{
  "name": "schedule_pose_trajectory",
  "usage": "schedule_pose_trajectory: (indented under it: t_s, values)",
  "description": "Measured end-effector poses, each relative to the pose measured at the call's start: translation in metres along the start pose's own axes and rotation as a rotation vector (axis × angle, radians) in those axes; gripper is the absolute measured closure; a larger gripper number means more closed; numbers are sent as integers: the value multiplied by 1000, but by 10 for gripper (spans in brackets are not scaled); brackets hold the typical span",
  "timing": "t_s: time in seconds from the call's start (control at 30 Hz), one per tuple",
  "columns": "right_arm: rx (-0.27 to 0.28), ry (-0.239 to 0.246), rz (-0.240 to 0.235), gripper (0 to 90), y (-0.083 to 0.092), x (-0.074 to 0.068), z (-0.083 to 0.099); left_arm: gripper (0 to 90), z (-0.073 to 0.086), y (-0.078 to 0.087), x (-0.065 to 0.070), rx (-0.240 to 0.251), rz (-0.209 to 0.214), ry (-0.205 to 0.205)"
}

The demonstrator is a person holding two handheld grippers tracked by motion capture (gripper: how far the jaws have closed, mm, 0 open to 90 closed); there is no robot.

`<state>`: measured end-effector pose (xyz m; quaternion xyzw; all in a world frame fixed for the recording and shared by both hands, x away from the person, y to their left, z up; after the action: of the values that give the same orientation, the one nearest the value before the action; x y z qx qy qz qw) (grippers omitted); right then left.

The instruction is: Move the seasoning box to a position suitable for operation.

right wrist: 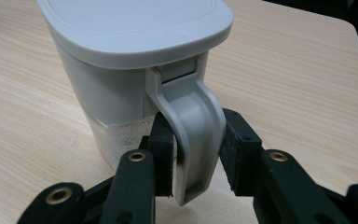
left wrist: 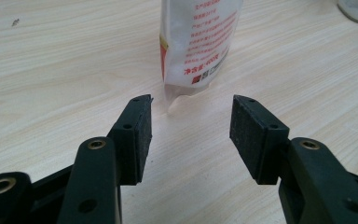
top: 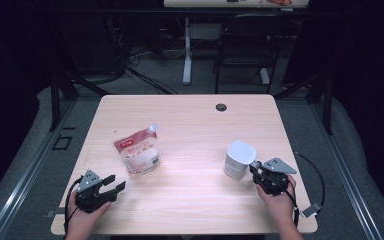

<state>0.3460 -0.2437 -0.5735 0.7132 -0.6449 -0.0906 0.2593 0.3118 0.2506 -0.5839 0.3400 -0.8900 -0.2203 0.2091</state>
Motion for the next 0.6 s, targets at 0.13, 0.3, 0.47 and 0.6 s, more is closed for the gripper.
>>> schedule_pose_trajectory:
  t_s: [0.13, 0.3, 0.47, 0.6]
  values:
    - [3, 9, -17, 681, 1, 0, 0, 489, 0, 0, -1, 7, -2, 1]
    - [17, 30, -14, 686, 2, -1, 1, 489, 1, 3, 0, 13, -7, 0]
    - [19, 47, -36, 686, 3, 0, 2, 487, 1, 4, -1, 10, -7, -7]
    - [19, 53, -48, 686, 4, -1, 2, 487, 1, 4, -1, 14, -8, -3]
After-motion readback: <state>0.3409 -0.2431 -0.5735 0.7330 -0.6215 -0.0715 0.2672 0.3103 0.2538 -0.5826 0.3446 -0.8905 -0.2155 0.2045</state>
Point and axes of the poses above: each handheld gripper's, and its own axes: y roughly backward along the jaws, z roughly out of its underside, x roughly to its right, the point moved 5 cm from there along -y, roughly forward along the jaws, and after that the axes turned 14 degrees about z, right-handed, at the moved point
